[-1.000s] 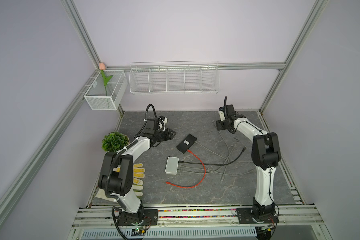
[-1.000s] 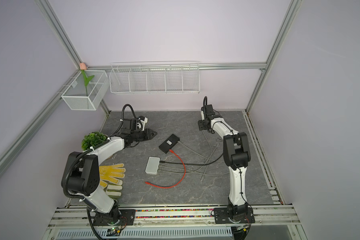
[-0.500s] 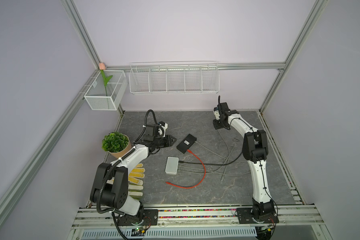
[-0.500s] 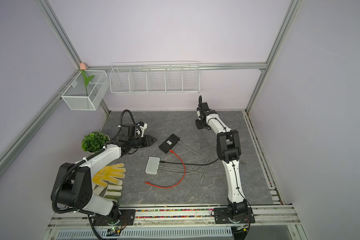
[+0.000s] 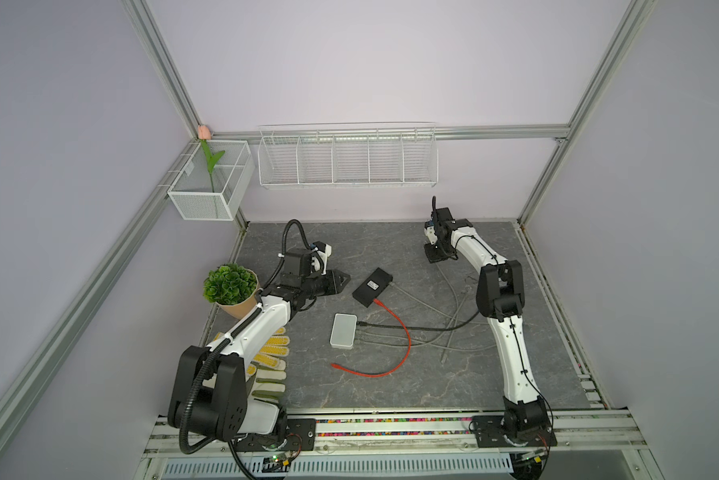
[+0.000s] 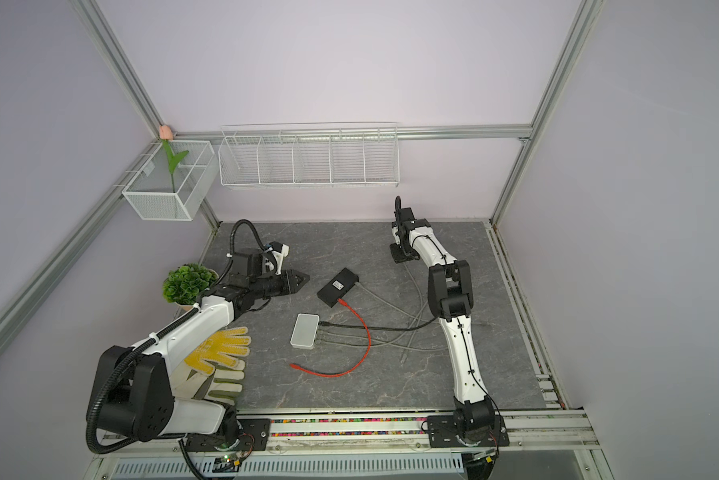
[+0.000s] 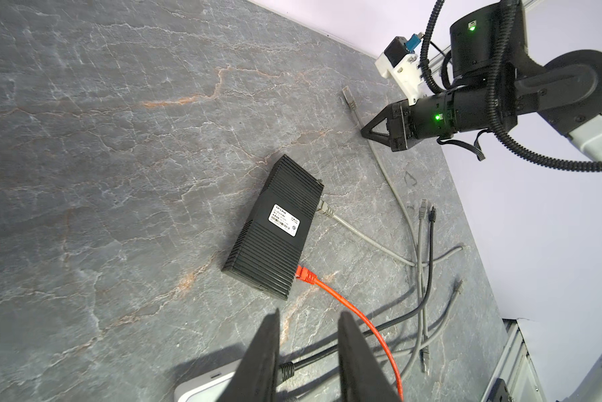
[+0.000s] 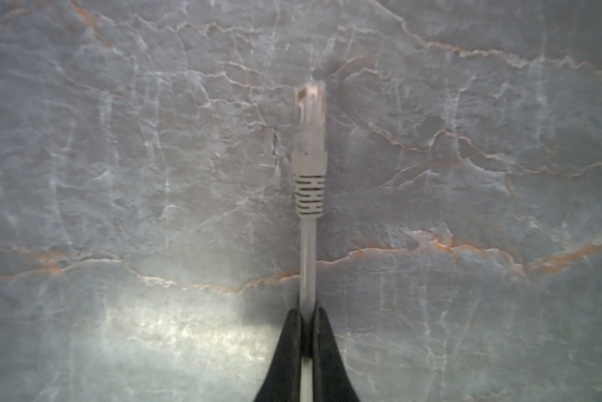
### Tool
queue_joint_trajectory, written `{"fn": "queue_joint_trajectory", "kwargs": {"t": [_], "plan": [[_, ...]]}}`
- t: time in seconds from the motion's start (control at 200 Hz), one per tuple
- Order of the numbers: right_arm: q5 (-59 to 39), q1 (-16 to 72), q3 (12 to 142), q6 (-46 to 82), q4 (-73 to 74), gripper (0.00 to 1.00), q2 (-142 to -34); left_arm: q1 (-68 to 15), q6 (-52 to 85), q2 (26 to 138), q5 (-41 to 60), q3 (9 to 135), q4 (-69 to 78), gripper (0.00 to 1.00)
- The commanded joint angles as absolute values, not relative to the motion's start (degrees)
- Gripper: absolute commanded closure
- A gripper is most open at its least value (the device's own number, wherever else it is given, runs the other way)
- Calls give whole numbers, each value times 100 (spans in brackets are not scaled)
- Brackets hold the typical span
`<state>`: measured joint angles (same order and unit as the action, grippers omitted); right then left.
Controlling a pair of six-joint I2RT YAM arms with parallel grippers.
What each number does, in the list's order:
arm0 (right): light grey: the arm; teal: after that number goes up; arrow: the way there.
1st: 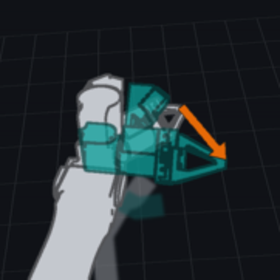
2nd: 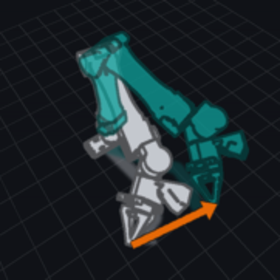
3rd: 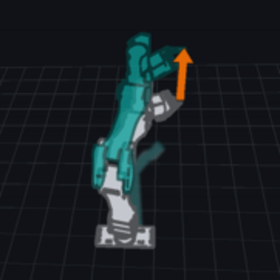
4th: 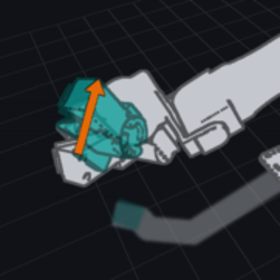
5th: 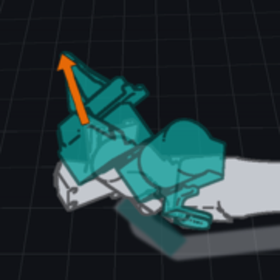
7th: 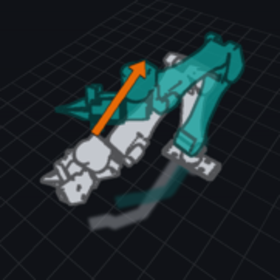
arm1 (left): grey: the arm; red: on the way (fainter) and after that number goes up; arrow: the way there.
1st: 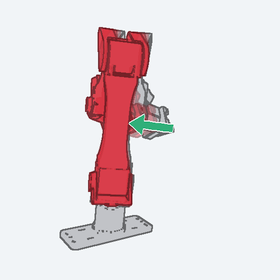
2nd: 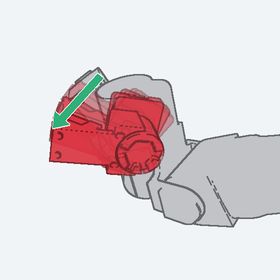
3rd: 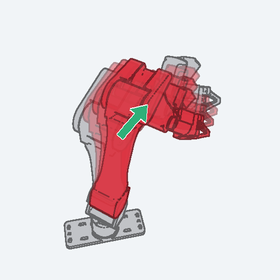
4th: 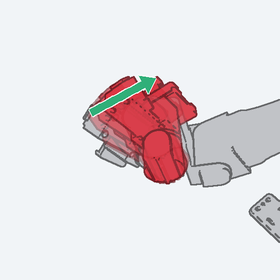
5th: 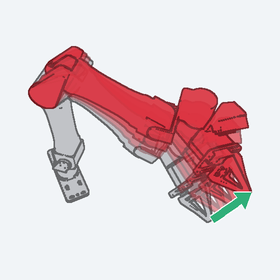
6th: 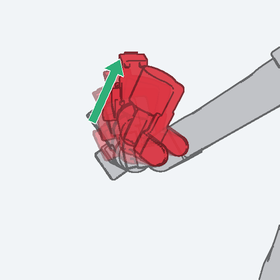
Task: Insert the plug into the switch port
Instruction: 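Grasp a grey ethernet plug with right gripper and lift it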
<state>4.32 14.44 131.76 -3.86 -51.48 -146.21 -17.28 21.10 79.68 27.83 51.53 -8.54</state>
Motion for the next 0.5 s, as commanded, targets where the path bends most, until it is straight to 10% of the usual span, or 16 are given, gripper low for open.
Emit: {"fn": "queue_joint_trajectory", "kwargs": {"t": [0.0, 0.495], "plan": [[40, 1508, 13101, -466, -5599, 93, -14650, -1731, 2190, 7695, 2662, 5070, -922, 70], [-14, 2275, 8907, -1445, -1562, 93, -8580, -2226, 2319, 5735, 3102, 4613, 434, 63]]}}
